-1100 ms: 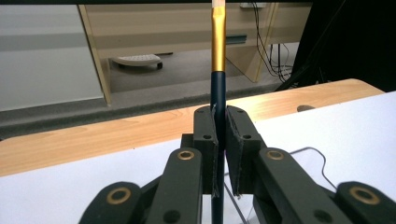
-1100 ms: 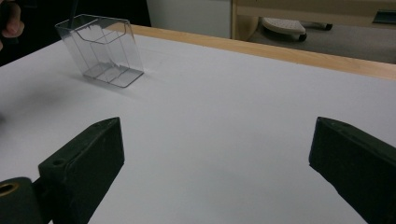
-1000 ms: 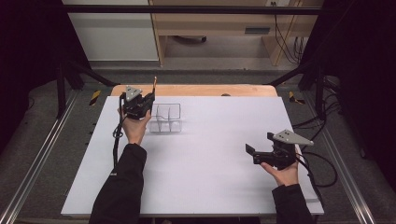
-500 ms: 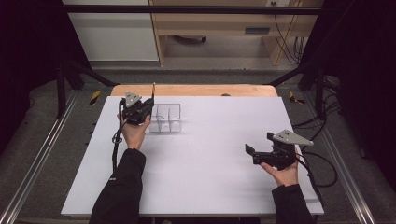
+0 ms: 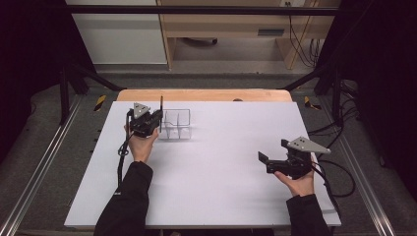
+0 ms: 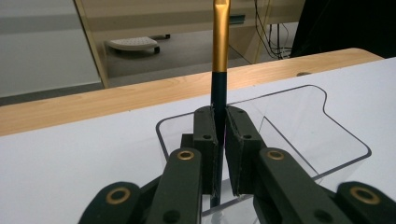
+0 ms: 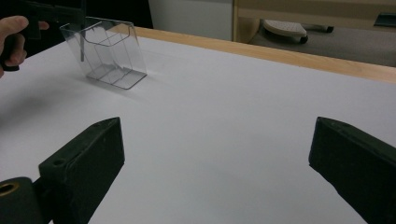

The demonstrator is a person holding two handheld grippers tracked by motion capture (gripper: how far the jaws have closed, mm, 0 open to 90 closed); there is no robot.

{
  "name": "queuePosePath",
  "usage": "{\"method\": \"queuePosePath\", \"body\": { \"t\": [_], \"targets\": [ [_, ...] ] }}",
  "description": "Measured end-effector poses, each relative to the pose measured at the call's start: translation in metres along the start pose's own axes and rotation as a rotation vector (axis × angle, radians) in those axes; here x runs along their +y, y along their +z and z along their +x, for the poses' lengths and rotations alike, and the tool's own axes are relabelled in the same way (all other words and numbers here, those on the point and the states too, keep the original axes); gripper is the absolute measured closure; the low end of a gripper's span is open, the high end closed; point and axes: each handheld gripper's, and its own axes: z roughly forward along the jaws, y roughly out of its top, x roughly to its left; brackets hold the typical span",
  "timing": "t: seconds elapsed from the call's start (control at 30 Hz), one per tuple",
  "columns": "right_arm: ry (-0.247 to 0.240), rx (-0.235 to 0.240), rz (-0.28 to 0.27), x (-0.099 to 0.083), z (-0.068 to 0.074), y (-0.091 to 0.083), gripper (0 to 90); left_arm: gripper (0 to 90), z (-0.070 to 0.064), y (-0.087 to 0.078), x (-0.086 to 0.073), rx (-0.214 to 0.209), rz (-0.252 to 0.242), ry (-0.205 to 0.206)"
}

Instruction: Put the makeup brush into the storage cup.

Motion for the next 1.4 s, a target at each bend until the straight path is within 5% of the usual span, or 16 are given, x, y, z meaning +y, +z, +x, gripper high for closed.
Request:
{"method": "queuePosePath", "body": {
  "t": [0.03, 0.57, 0.9, 1.17, 1.4],
  "targets": [
    [-0.001, -0.001, -0.001, 0.000, 0.000, 0.000, 3.6, 87.8, -0.001, -0.002, 0.000, 0.001, -0.005, 0.004],
    [0.006, 0.009, -0.019, 0.002, 0.002, -0.002, 3.4, 51.9, -0.022, -0.060, 0.002, -0.079, -0.019, 0.007],
    [0.008, 0.005, -0.027, 0.003, 0.001, -0.005, 3.3, 35.9, -0.034, -0.084, -0.014, -0.112, 0.004, 0.044],
    [0.004, 0.005, -0.027, 0.004, 0.001, -0.006, 3.2, 21.8, -0.036, -0.101, -0.024, -0.164, 0.032, 0.032],
    [0.000, 0.004, -0.016, 0.002, 0.001, -0.005, 3.1, 11.4, -0.033, -0.117, -0.034, -0.153, 0.041, 0.036]
  ]
}}
